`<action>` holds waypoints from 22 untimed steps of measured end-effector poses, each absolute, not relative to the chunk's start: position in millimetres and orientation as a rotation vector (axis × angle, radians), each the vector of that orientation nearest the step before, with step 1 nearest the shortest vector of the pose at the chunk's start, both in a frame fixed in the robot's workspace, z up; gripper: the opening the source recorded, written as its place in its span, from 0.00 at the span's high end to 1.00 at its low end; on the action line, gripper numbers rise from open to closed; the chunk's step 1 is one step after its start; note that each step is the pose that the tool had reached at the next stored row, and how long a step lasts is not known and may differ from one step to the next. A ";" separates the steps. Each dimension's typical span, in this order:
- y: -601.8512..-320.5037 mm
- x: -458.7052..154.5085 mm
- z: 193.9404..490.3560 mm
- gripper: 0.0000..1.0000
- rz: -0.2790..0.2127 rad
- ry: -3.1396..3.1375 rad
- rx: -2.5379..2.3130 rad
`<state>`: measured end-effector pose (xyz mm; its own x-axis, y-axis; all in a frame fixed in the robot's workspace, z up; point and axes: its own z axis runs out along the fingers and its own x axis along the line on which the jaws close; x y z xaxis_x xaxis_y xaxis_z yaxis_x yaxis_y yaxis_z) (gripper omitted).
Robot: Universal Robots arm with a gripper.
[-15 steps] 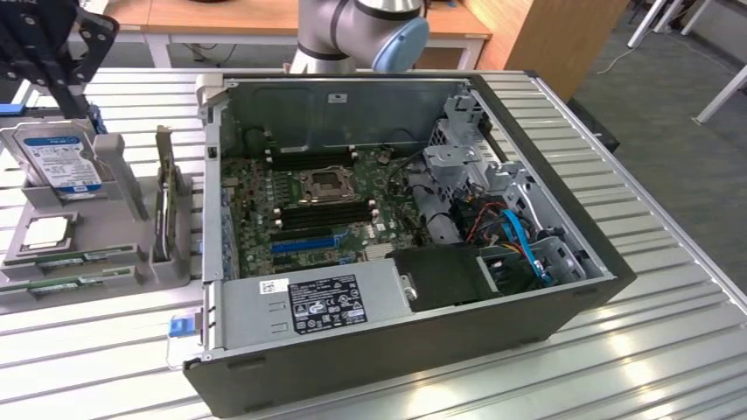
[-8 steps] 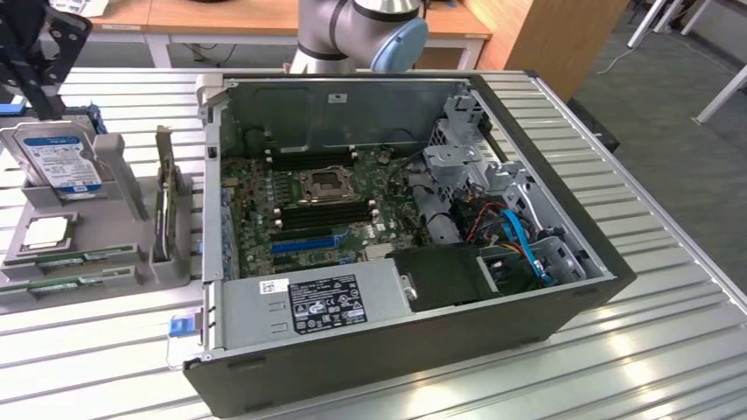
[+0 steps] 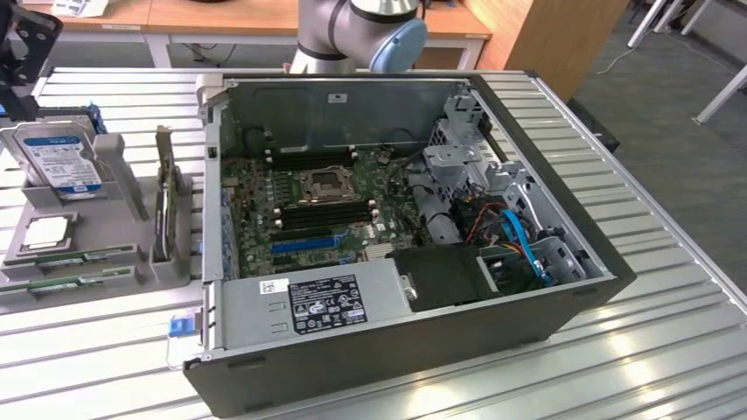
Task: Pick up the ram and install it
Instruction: 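Reach for the ram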
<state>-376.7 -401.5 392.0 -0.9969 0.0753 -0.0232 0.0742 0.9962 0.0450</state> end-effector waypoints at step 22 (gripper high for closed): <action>-412.2 -381.0 391.9 0.90 0.069 3.114 0.116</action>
